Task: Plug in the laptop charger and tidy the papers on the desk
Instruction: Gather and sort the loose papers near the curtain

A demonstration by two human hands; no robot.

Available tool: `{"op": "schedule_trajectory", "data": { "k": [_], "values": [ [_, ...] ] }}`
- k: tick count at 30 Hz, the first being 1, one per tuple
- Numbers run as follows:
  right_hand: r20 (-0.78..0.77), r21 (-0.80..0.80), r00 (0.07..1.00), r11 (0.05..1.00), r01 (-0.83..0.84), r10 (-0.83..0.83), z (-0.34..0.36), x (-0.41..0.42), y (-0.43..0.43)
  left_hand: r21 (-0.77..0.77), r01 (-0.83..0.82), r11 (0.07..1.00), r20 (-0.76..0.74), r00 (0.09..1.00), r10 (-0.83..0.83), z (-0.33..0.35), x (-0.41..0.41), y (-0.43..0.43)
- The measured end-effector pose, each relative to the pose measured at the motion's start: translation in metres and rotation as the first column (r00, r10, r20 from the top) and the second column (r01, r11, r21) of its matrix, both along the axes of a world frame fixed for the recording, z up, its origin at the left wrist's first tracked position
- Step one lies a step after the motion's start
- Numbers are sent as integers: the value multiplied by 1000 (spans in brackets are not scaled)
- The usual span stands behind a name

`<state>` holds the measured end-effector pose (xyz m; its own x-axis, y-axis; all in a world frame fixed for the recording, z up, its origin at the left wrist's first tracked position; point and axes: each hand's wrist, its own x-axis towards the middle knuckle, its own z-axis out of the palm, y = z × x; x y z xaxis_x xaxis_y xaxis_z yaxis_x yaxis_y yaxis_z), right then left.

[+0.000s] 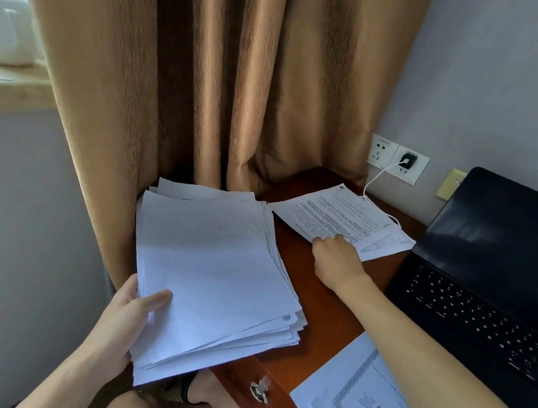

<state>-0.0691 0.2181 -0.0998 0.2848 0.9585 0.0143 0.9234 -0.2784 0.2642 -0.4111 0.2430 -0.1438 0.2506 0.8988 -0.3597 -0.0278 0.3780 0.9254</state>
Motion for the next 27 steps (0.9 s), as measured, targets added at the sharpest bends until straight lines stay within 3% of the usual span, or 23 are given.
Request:
{"op": "schedule_trajectory", "data": {
  "k": [3, 6, 9, 13, 16, 18, 21, 24, 25, 27],
  "values": [
    [-63, 161, 998, 987, 29, -19, -11, 7, -9, -1, 5, 1000, -14, 1000, -5, 1, -2, 0],
    [-289, 344, 957, 934, 95, 9, -6, 14, -14, 4, 19, 1000, -23, 1000, -19, 1, -2, -1],
    [-499, 460, 851, 882, 99, 164, 9, 7, -14, 9, 22, 1000, -27, 999, -22, 3, -2, -2],
    [-595, 591, 689, 806, 28, 413, 38, -32, -10, 5, 22, 1000, -27, 999, -22, 4, -5, -2],
    [-733, 565, 483, 824, 40, 479, 61, -72, -2, -7, 40, 999, -29, 999, -40, 6, -3, -1],
    [-856, 451, 321, 889, 80, 405, 67, -98, 8, -12, 49, 999, -24, 998, -49, 10, -3, -1],
    [-932, 330, 193, 939, 103, 306, 57, -132, 25, -5, 56, 998, -24, 998, -56, 15, -3, -3],
    [-968, 231, -61, 960, 156, 243, 41, -153, 40, -25, 29, 999, 52, 998, -28, 17, -2, -7],
    [-968, 219, -94, 963, 155, 235, 34, -159, 44, -30, 22, 999, 91, 996, -19, 19, -3, -8],
    [-971, 226, -50, 963, 144, 235, 23, -164, 51, -29, 39, 999, 155, 987, -34, 24, -4, -12]
  ]
}}
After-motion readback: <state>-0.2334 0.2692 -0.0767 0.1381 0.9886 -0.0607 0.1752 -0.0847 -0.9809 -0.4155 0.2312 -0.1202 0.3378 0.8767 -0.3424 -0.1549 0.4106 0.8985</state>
